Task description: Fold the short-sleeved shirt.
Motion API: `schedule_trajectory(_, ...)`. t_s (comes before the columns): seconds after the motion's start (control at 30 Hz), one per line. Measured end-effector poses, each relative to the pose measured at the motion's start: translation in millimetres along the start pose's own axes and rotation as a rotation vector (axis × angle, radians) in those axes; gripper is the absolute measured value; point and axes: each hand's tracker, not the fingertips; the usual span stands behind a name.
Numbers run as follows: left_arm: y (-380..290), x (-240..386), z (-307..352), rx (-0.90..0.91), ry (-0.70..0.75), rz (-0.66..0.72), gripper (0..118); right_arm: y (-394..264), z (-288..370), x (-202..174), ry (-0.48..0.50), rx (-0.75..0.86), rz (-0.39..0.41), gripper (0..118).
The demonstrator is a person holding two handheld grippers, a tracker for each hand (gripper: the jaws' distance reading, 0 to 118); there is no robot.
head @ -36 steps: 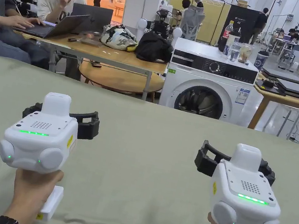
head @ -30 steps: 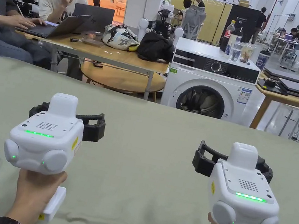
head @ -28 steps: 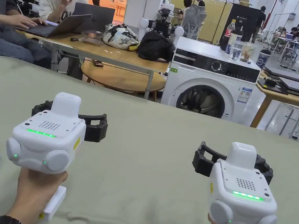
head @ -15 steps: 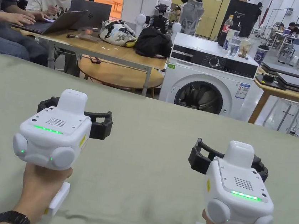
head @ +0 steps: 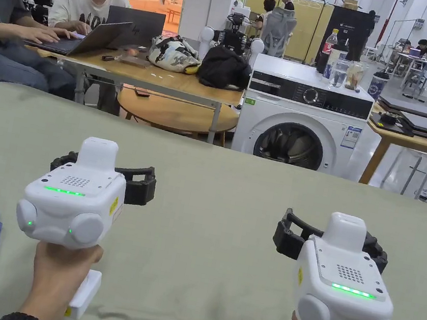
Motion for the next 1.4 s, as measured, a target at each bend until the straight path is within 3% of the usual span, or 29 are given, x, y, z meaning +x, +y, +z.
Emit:
schedule_trajectory(0.17,2,2,3,0.002,0.0,0.009,117,-1,-2,1,-0.014,-0.019,0.016,118)
schedule_trajectory(0.6,0,20,10,0.023,-0.001,-0.128,117,1,-1,6,-0.005,-0.027,0.041,118)
schedule_trajectory(1.07,0,15,20,0.032,0.007,-0.111,117,2,2,3,-0.012,-0.026,0.077,118)
schedule_trajectory(1.4,2,17,21,0.049,-0.012,-0.119,117,3,3,3,-0.012,-0.026,0.058,118)
